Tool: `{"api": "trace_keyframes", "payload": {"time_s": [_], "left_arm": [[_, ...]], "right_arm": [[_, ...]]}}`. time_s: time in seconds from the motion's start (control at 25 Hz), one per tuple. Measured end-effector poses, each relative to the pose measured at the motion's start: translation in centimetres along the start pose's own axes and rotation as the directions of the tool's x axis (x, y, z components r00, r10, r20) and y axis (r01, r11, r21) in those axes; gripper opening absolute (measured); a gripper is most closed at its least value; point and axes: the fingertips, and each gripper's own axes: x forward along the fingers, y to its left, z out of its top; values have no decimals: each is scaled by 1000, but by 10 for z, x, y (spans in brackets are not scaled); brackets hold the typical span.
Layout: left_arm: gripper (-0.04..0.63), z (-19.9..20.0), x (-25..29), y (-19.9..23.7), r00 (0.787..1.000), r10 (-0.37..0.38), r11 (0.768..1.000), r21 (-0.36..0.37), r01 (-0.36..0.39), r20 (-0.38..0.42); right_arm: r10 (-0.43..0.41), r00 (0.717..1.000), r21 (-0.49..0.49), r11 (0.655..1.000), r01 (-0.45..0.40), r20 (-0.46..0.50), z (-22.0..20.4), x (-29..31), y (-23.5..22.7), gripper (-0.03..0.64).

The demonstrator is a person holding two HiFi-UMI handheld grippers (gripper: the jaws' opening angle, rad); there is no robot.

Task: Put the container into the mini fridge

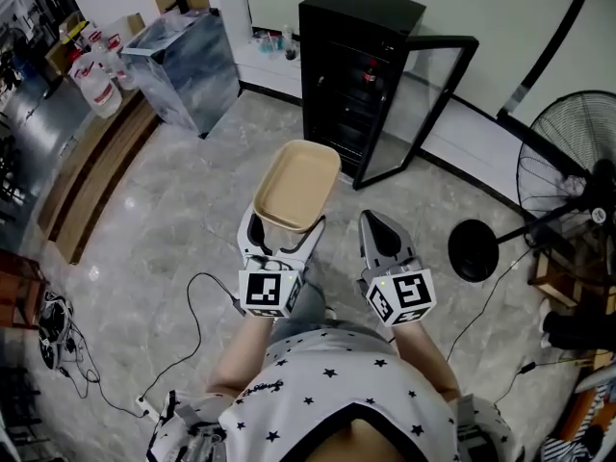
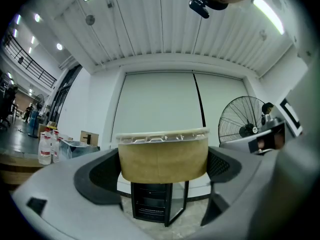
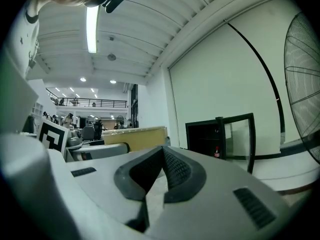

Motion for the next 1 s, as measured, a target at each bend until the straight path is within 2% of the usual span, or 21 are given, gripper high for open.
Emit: {"api": "trace_keyframes", "payload": {"time_s": [0.44,1.0], "left_arm": [[532,-7,89,31,999,-31,999,-8,31,8],[532,-17,211,95,997,-73,997,-30,73,-6]], "right_arm": [[-5,1000,-9,1000,5,3,7,81,-47,-6],[-42,999,-23,999,42,-11,24,204,-101,-6]]}}
